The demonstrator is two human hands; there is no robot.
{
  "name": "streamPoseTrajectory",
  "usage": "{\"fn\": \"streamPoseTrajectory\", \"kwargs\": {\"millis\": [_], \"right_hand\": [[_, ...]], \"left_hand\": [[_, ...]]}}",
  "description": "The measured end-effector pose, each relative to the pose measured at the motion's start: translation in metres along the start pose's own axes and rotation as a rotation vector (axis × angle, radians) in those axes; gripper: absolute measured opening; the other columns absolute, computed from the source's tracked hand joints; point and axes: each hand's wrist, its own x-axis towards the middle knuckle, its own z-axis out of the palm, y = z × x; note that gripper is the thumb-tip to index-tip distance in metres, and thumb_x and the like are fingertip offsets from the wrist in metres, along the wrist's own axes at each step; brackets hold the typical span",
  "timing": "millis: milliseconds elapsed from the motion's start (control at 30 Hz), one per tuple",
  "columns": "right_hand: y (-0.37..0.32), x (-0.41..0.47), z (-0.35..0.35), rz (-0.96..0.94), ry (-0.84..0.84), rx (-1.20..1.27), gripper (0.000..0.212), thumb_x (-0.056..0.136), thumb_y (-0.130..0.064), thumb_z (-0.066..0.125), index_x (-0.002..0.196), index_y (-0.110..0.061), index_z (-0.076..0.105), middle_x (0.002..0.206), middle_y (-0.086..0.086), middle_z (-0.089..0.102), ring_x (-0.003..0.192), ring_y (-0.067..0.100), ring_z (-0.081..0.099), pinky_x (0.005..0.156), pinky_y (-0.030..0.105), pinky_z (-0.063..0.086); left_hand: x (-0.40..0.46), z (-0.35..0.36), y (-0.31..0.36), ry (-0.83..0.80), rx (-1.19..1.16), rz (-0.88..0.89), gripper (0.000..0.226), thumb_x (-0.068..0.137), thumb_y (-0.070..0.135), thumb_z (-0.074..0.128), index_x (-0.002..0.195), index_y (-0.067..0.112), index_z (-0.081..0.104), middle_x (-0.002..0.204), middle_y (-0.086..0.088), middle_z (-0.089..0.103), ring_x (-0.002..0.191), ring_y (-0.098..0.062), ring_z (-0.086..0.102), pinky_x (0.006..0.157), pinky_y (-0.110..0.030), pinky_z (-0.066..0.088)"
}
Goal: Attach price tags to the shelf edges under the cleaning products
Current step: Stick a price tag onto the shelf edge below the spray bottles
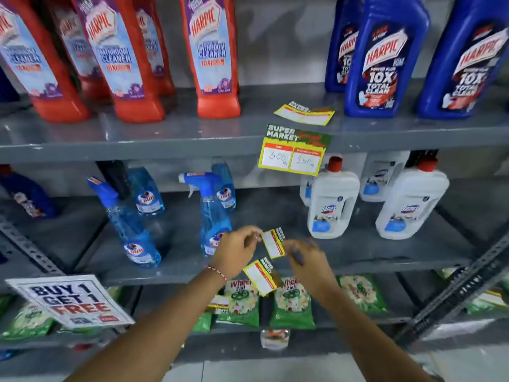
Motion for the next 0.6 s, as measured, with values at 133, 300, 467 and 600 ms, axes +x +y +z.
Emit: {"fn": "streamPoseTrajectory", "kwargs": {"millis": [133,300,467,600], "right_hand": [[0.034,-0.01,0.043,0.183,-0.229,-0.044,0.026,0.086,-0.021,0.05,0.101,-0.014,0.07,0.1,0.015,0.071,0.096,0.035,0.064,0.073,0.032,0.042],[0.045,-0.014,0.069,0.172,-0.135,-0.017,0.032,0.079,-0.005,0.07,0.109,-0.016,0.074,0.105,0.009,0.066,0.103,0.027,0.059,0.092,0.032,0.047],[0.044,-0.018,0.076,0.162,-0.037,-0.017,0.021,0.075,-0.013,0.077,0.095,-0.022,0.077,0.096,0.004,0.068,0.092,0.024,0.058,0.081,0.024,0.041],[0.023,-0.023,0.086,0.146,-0.124,0.063,0.014,0.077,-0.028,0.074,0.091,-0.027,0.076,0.095,-0.004,0.075,0.091,0.018,0.066,0.083,0.038,0.053]], "left_hand": [[0.004,0.035,-0.022,-0.248,0.118,-0.147,0.019,0.085,0.011,0.067,0.103,0.01,0.072,0.098,-0.013,0.077,0.091,-0.028,0.072,0.083,-0.039,0.056],[0.008,0.059,-0.042,-0.245,0.156,-0.162,0.027,0.077,0.007,0.07,0.103,0.014,0.074,0.099,-0.014,0.076,0.092,-0.031,0.069,0.083,-0.037,0.054],[-0.006,0.053,-0.048,-0.202,0.027,-0.167,0.012,0.076,-0.002,0.069,0.081,0.005,0.077,0.083,-0.014,0.076,0.078,-0.024,0.068,0.076,-0.029,0.05],[-0.049,0.035,-0.067,-0.046,-0.055,-0.24,0.014,0.079,-0.001,0.068,0.081,0.009,0.076,0.078,-0.008,0.076,0.07,-0.011,0.063,0.068,-0.015,0.048]]}}
